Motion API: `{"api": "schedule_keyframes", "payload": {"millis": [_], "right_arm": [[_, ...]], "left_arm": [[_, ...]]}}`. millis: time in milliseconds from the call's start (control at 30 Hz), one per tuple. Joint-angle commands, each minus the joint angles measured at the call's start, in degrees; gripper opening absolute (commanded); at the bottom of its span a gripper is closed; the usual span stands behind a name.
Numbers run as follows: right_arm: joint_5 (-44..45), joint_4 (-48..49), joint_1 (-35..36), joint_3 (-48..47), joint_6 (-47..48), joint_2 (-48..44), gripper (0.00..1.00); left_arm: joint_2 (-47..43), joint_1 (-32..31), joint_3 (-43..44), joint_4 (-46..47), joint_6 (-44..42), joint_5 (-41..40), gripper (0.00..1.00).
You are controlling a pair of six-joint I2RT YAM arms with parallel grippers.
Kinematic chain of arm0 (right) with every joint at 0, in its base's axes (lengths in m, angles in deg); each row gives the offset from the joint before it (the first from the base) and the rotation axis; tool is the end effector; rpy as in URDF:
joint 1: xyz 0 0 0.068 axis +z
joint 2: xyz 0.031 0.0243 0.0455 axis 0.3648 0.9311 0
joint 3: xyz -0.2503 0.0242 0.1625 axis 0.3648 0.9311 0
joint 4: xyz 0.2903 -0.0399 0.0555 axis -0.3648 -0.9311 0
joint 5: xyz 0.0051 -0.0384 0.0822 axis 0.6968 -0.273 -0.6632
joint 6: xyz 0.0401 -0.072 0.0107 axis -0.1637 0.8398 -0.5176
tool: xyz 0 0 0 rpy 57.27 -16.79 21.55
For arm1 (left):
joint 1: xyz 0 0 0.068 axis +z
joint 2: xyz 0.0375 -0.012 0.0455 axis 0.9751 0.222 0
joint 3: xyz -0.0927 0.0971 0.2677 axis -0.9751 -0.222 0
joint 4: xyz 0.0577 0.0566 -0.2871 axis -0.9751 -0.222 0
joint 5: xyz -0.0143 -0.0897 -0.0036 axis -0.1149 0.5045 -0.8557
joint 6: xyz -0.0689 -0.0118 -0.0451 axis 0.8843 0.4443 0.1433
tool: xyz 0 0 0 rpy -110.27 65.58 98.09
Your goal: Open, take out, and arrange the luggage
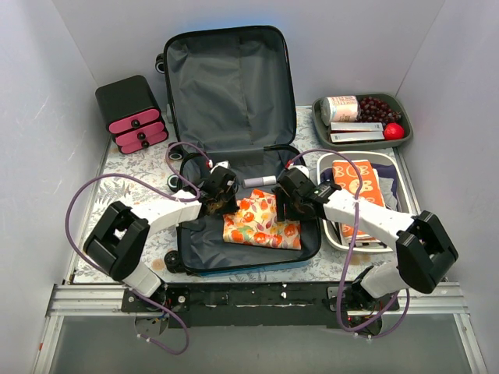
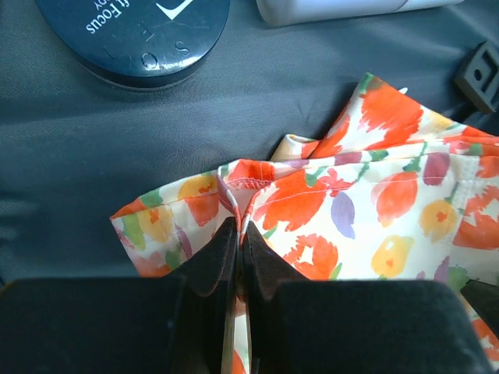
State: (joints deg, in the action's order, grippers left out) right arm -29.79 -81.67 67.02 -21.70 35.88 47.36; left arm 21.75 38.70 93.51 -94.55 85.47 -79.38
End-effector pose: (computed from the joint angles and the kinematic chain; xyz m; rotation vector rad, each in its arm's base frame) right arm 0.2459 0.2220 0.2053 -0.1407 2.5395 0.1755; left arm 0.2843 -0.2171 0.1564 -0.9447 2.4812 -0.6697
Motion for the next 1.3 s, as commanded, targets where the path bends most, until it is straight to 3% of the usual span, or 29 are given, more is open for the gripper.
{"api": "schedule_keyframes", "payload": {"millis": [0,100,367,533,667,800,867,900,933,1033,1267], "right_arm": [[-4.1,3.5,-2.1,0.3,2.0,2.1,0.75],[-3.8,4.4,-2.7,0.5,2.5,2.4,0.69],[-9.0,10.6,-3.2,1.4,6.3,2.7,0.34],[-13.5,11.8,-3.2,0.5,9.4,3.4,0.25],[-15.9,12.1,-3.1,-0.4,12.1,3.9,0.02],[-13.3,10.1,-3.0,-2.6,14.3,2.5,0.01],[-9.6,7.5,-3.1,-4.9,16.2,1.1,0.01],[-8.5,6.7,-3.1,-5.6,16.8,0.4,0.01],[-7.5,6.0,-3.1,-6.2,18.5,-0.3,0.01],[-4.2,5.4,-3.1,-7.5,20.3,-2.7,0.01],[6.2,-1.3,-4.9,-12.5,21.1,-4.4,0.01]], "left_arm": [[1.2,0.1,1.9,1.2,-0.3,0.7,0.02],[1.6,0.1,1.8,1.3,-0.3,0.8,0.02],[3.0,0.1,2.6,2.2,0.0,1.4,0.02],[3.5,0.1,2.8,2.6,0.5,1.6,0.04],[2.8,0.1,2.2,2.8,0.7,1.4,0.08],[0.8,0.1,2.2,2.5,0.9,1.5,0.18],[-1.5,0.1,2.3,1.5,1.8,1.3,0.23],[-2.7,0.1,2.5,1.1,1.9,1.3,0.32],[-4.0,0.1,2.5,0.8,1.9,1.5,0.54],[-10.4,0.1,2.1,0.7,2.1,1.8,0.97],[-21.0,0.1,5.0,-5.0,1.9,-1.7,0.98]]}}
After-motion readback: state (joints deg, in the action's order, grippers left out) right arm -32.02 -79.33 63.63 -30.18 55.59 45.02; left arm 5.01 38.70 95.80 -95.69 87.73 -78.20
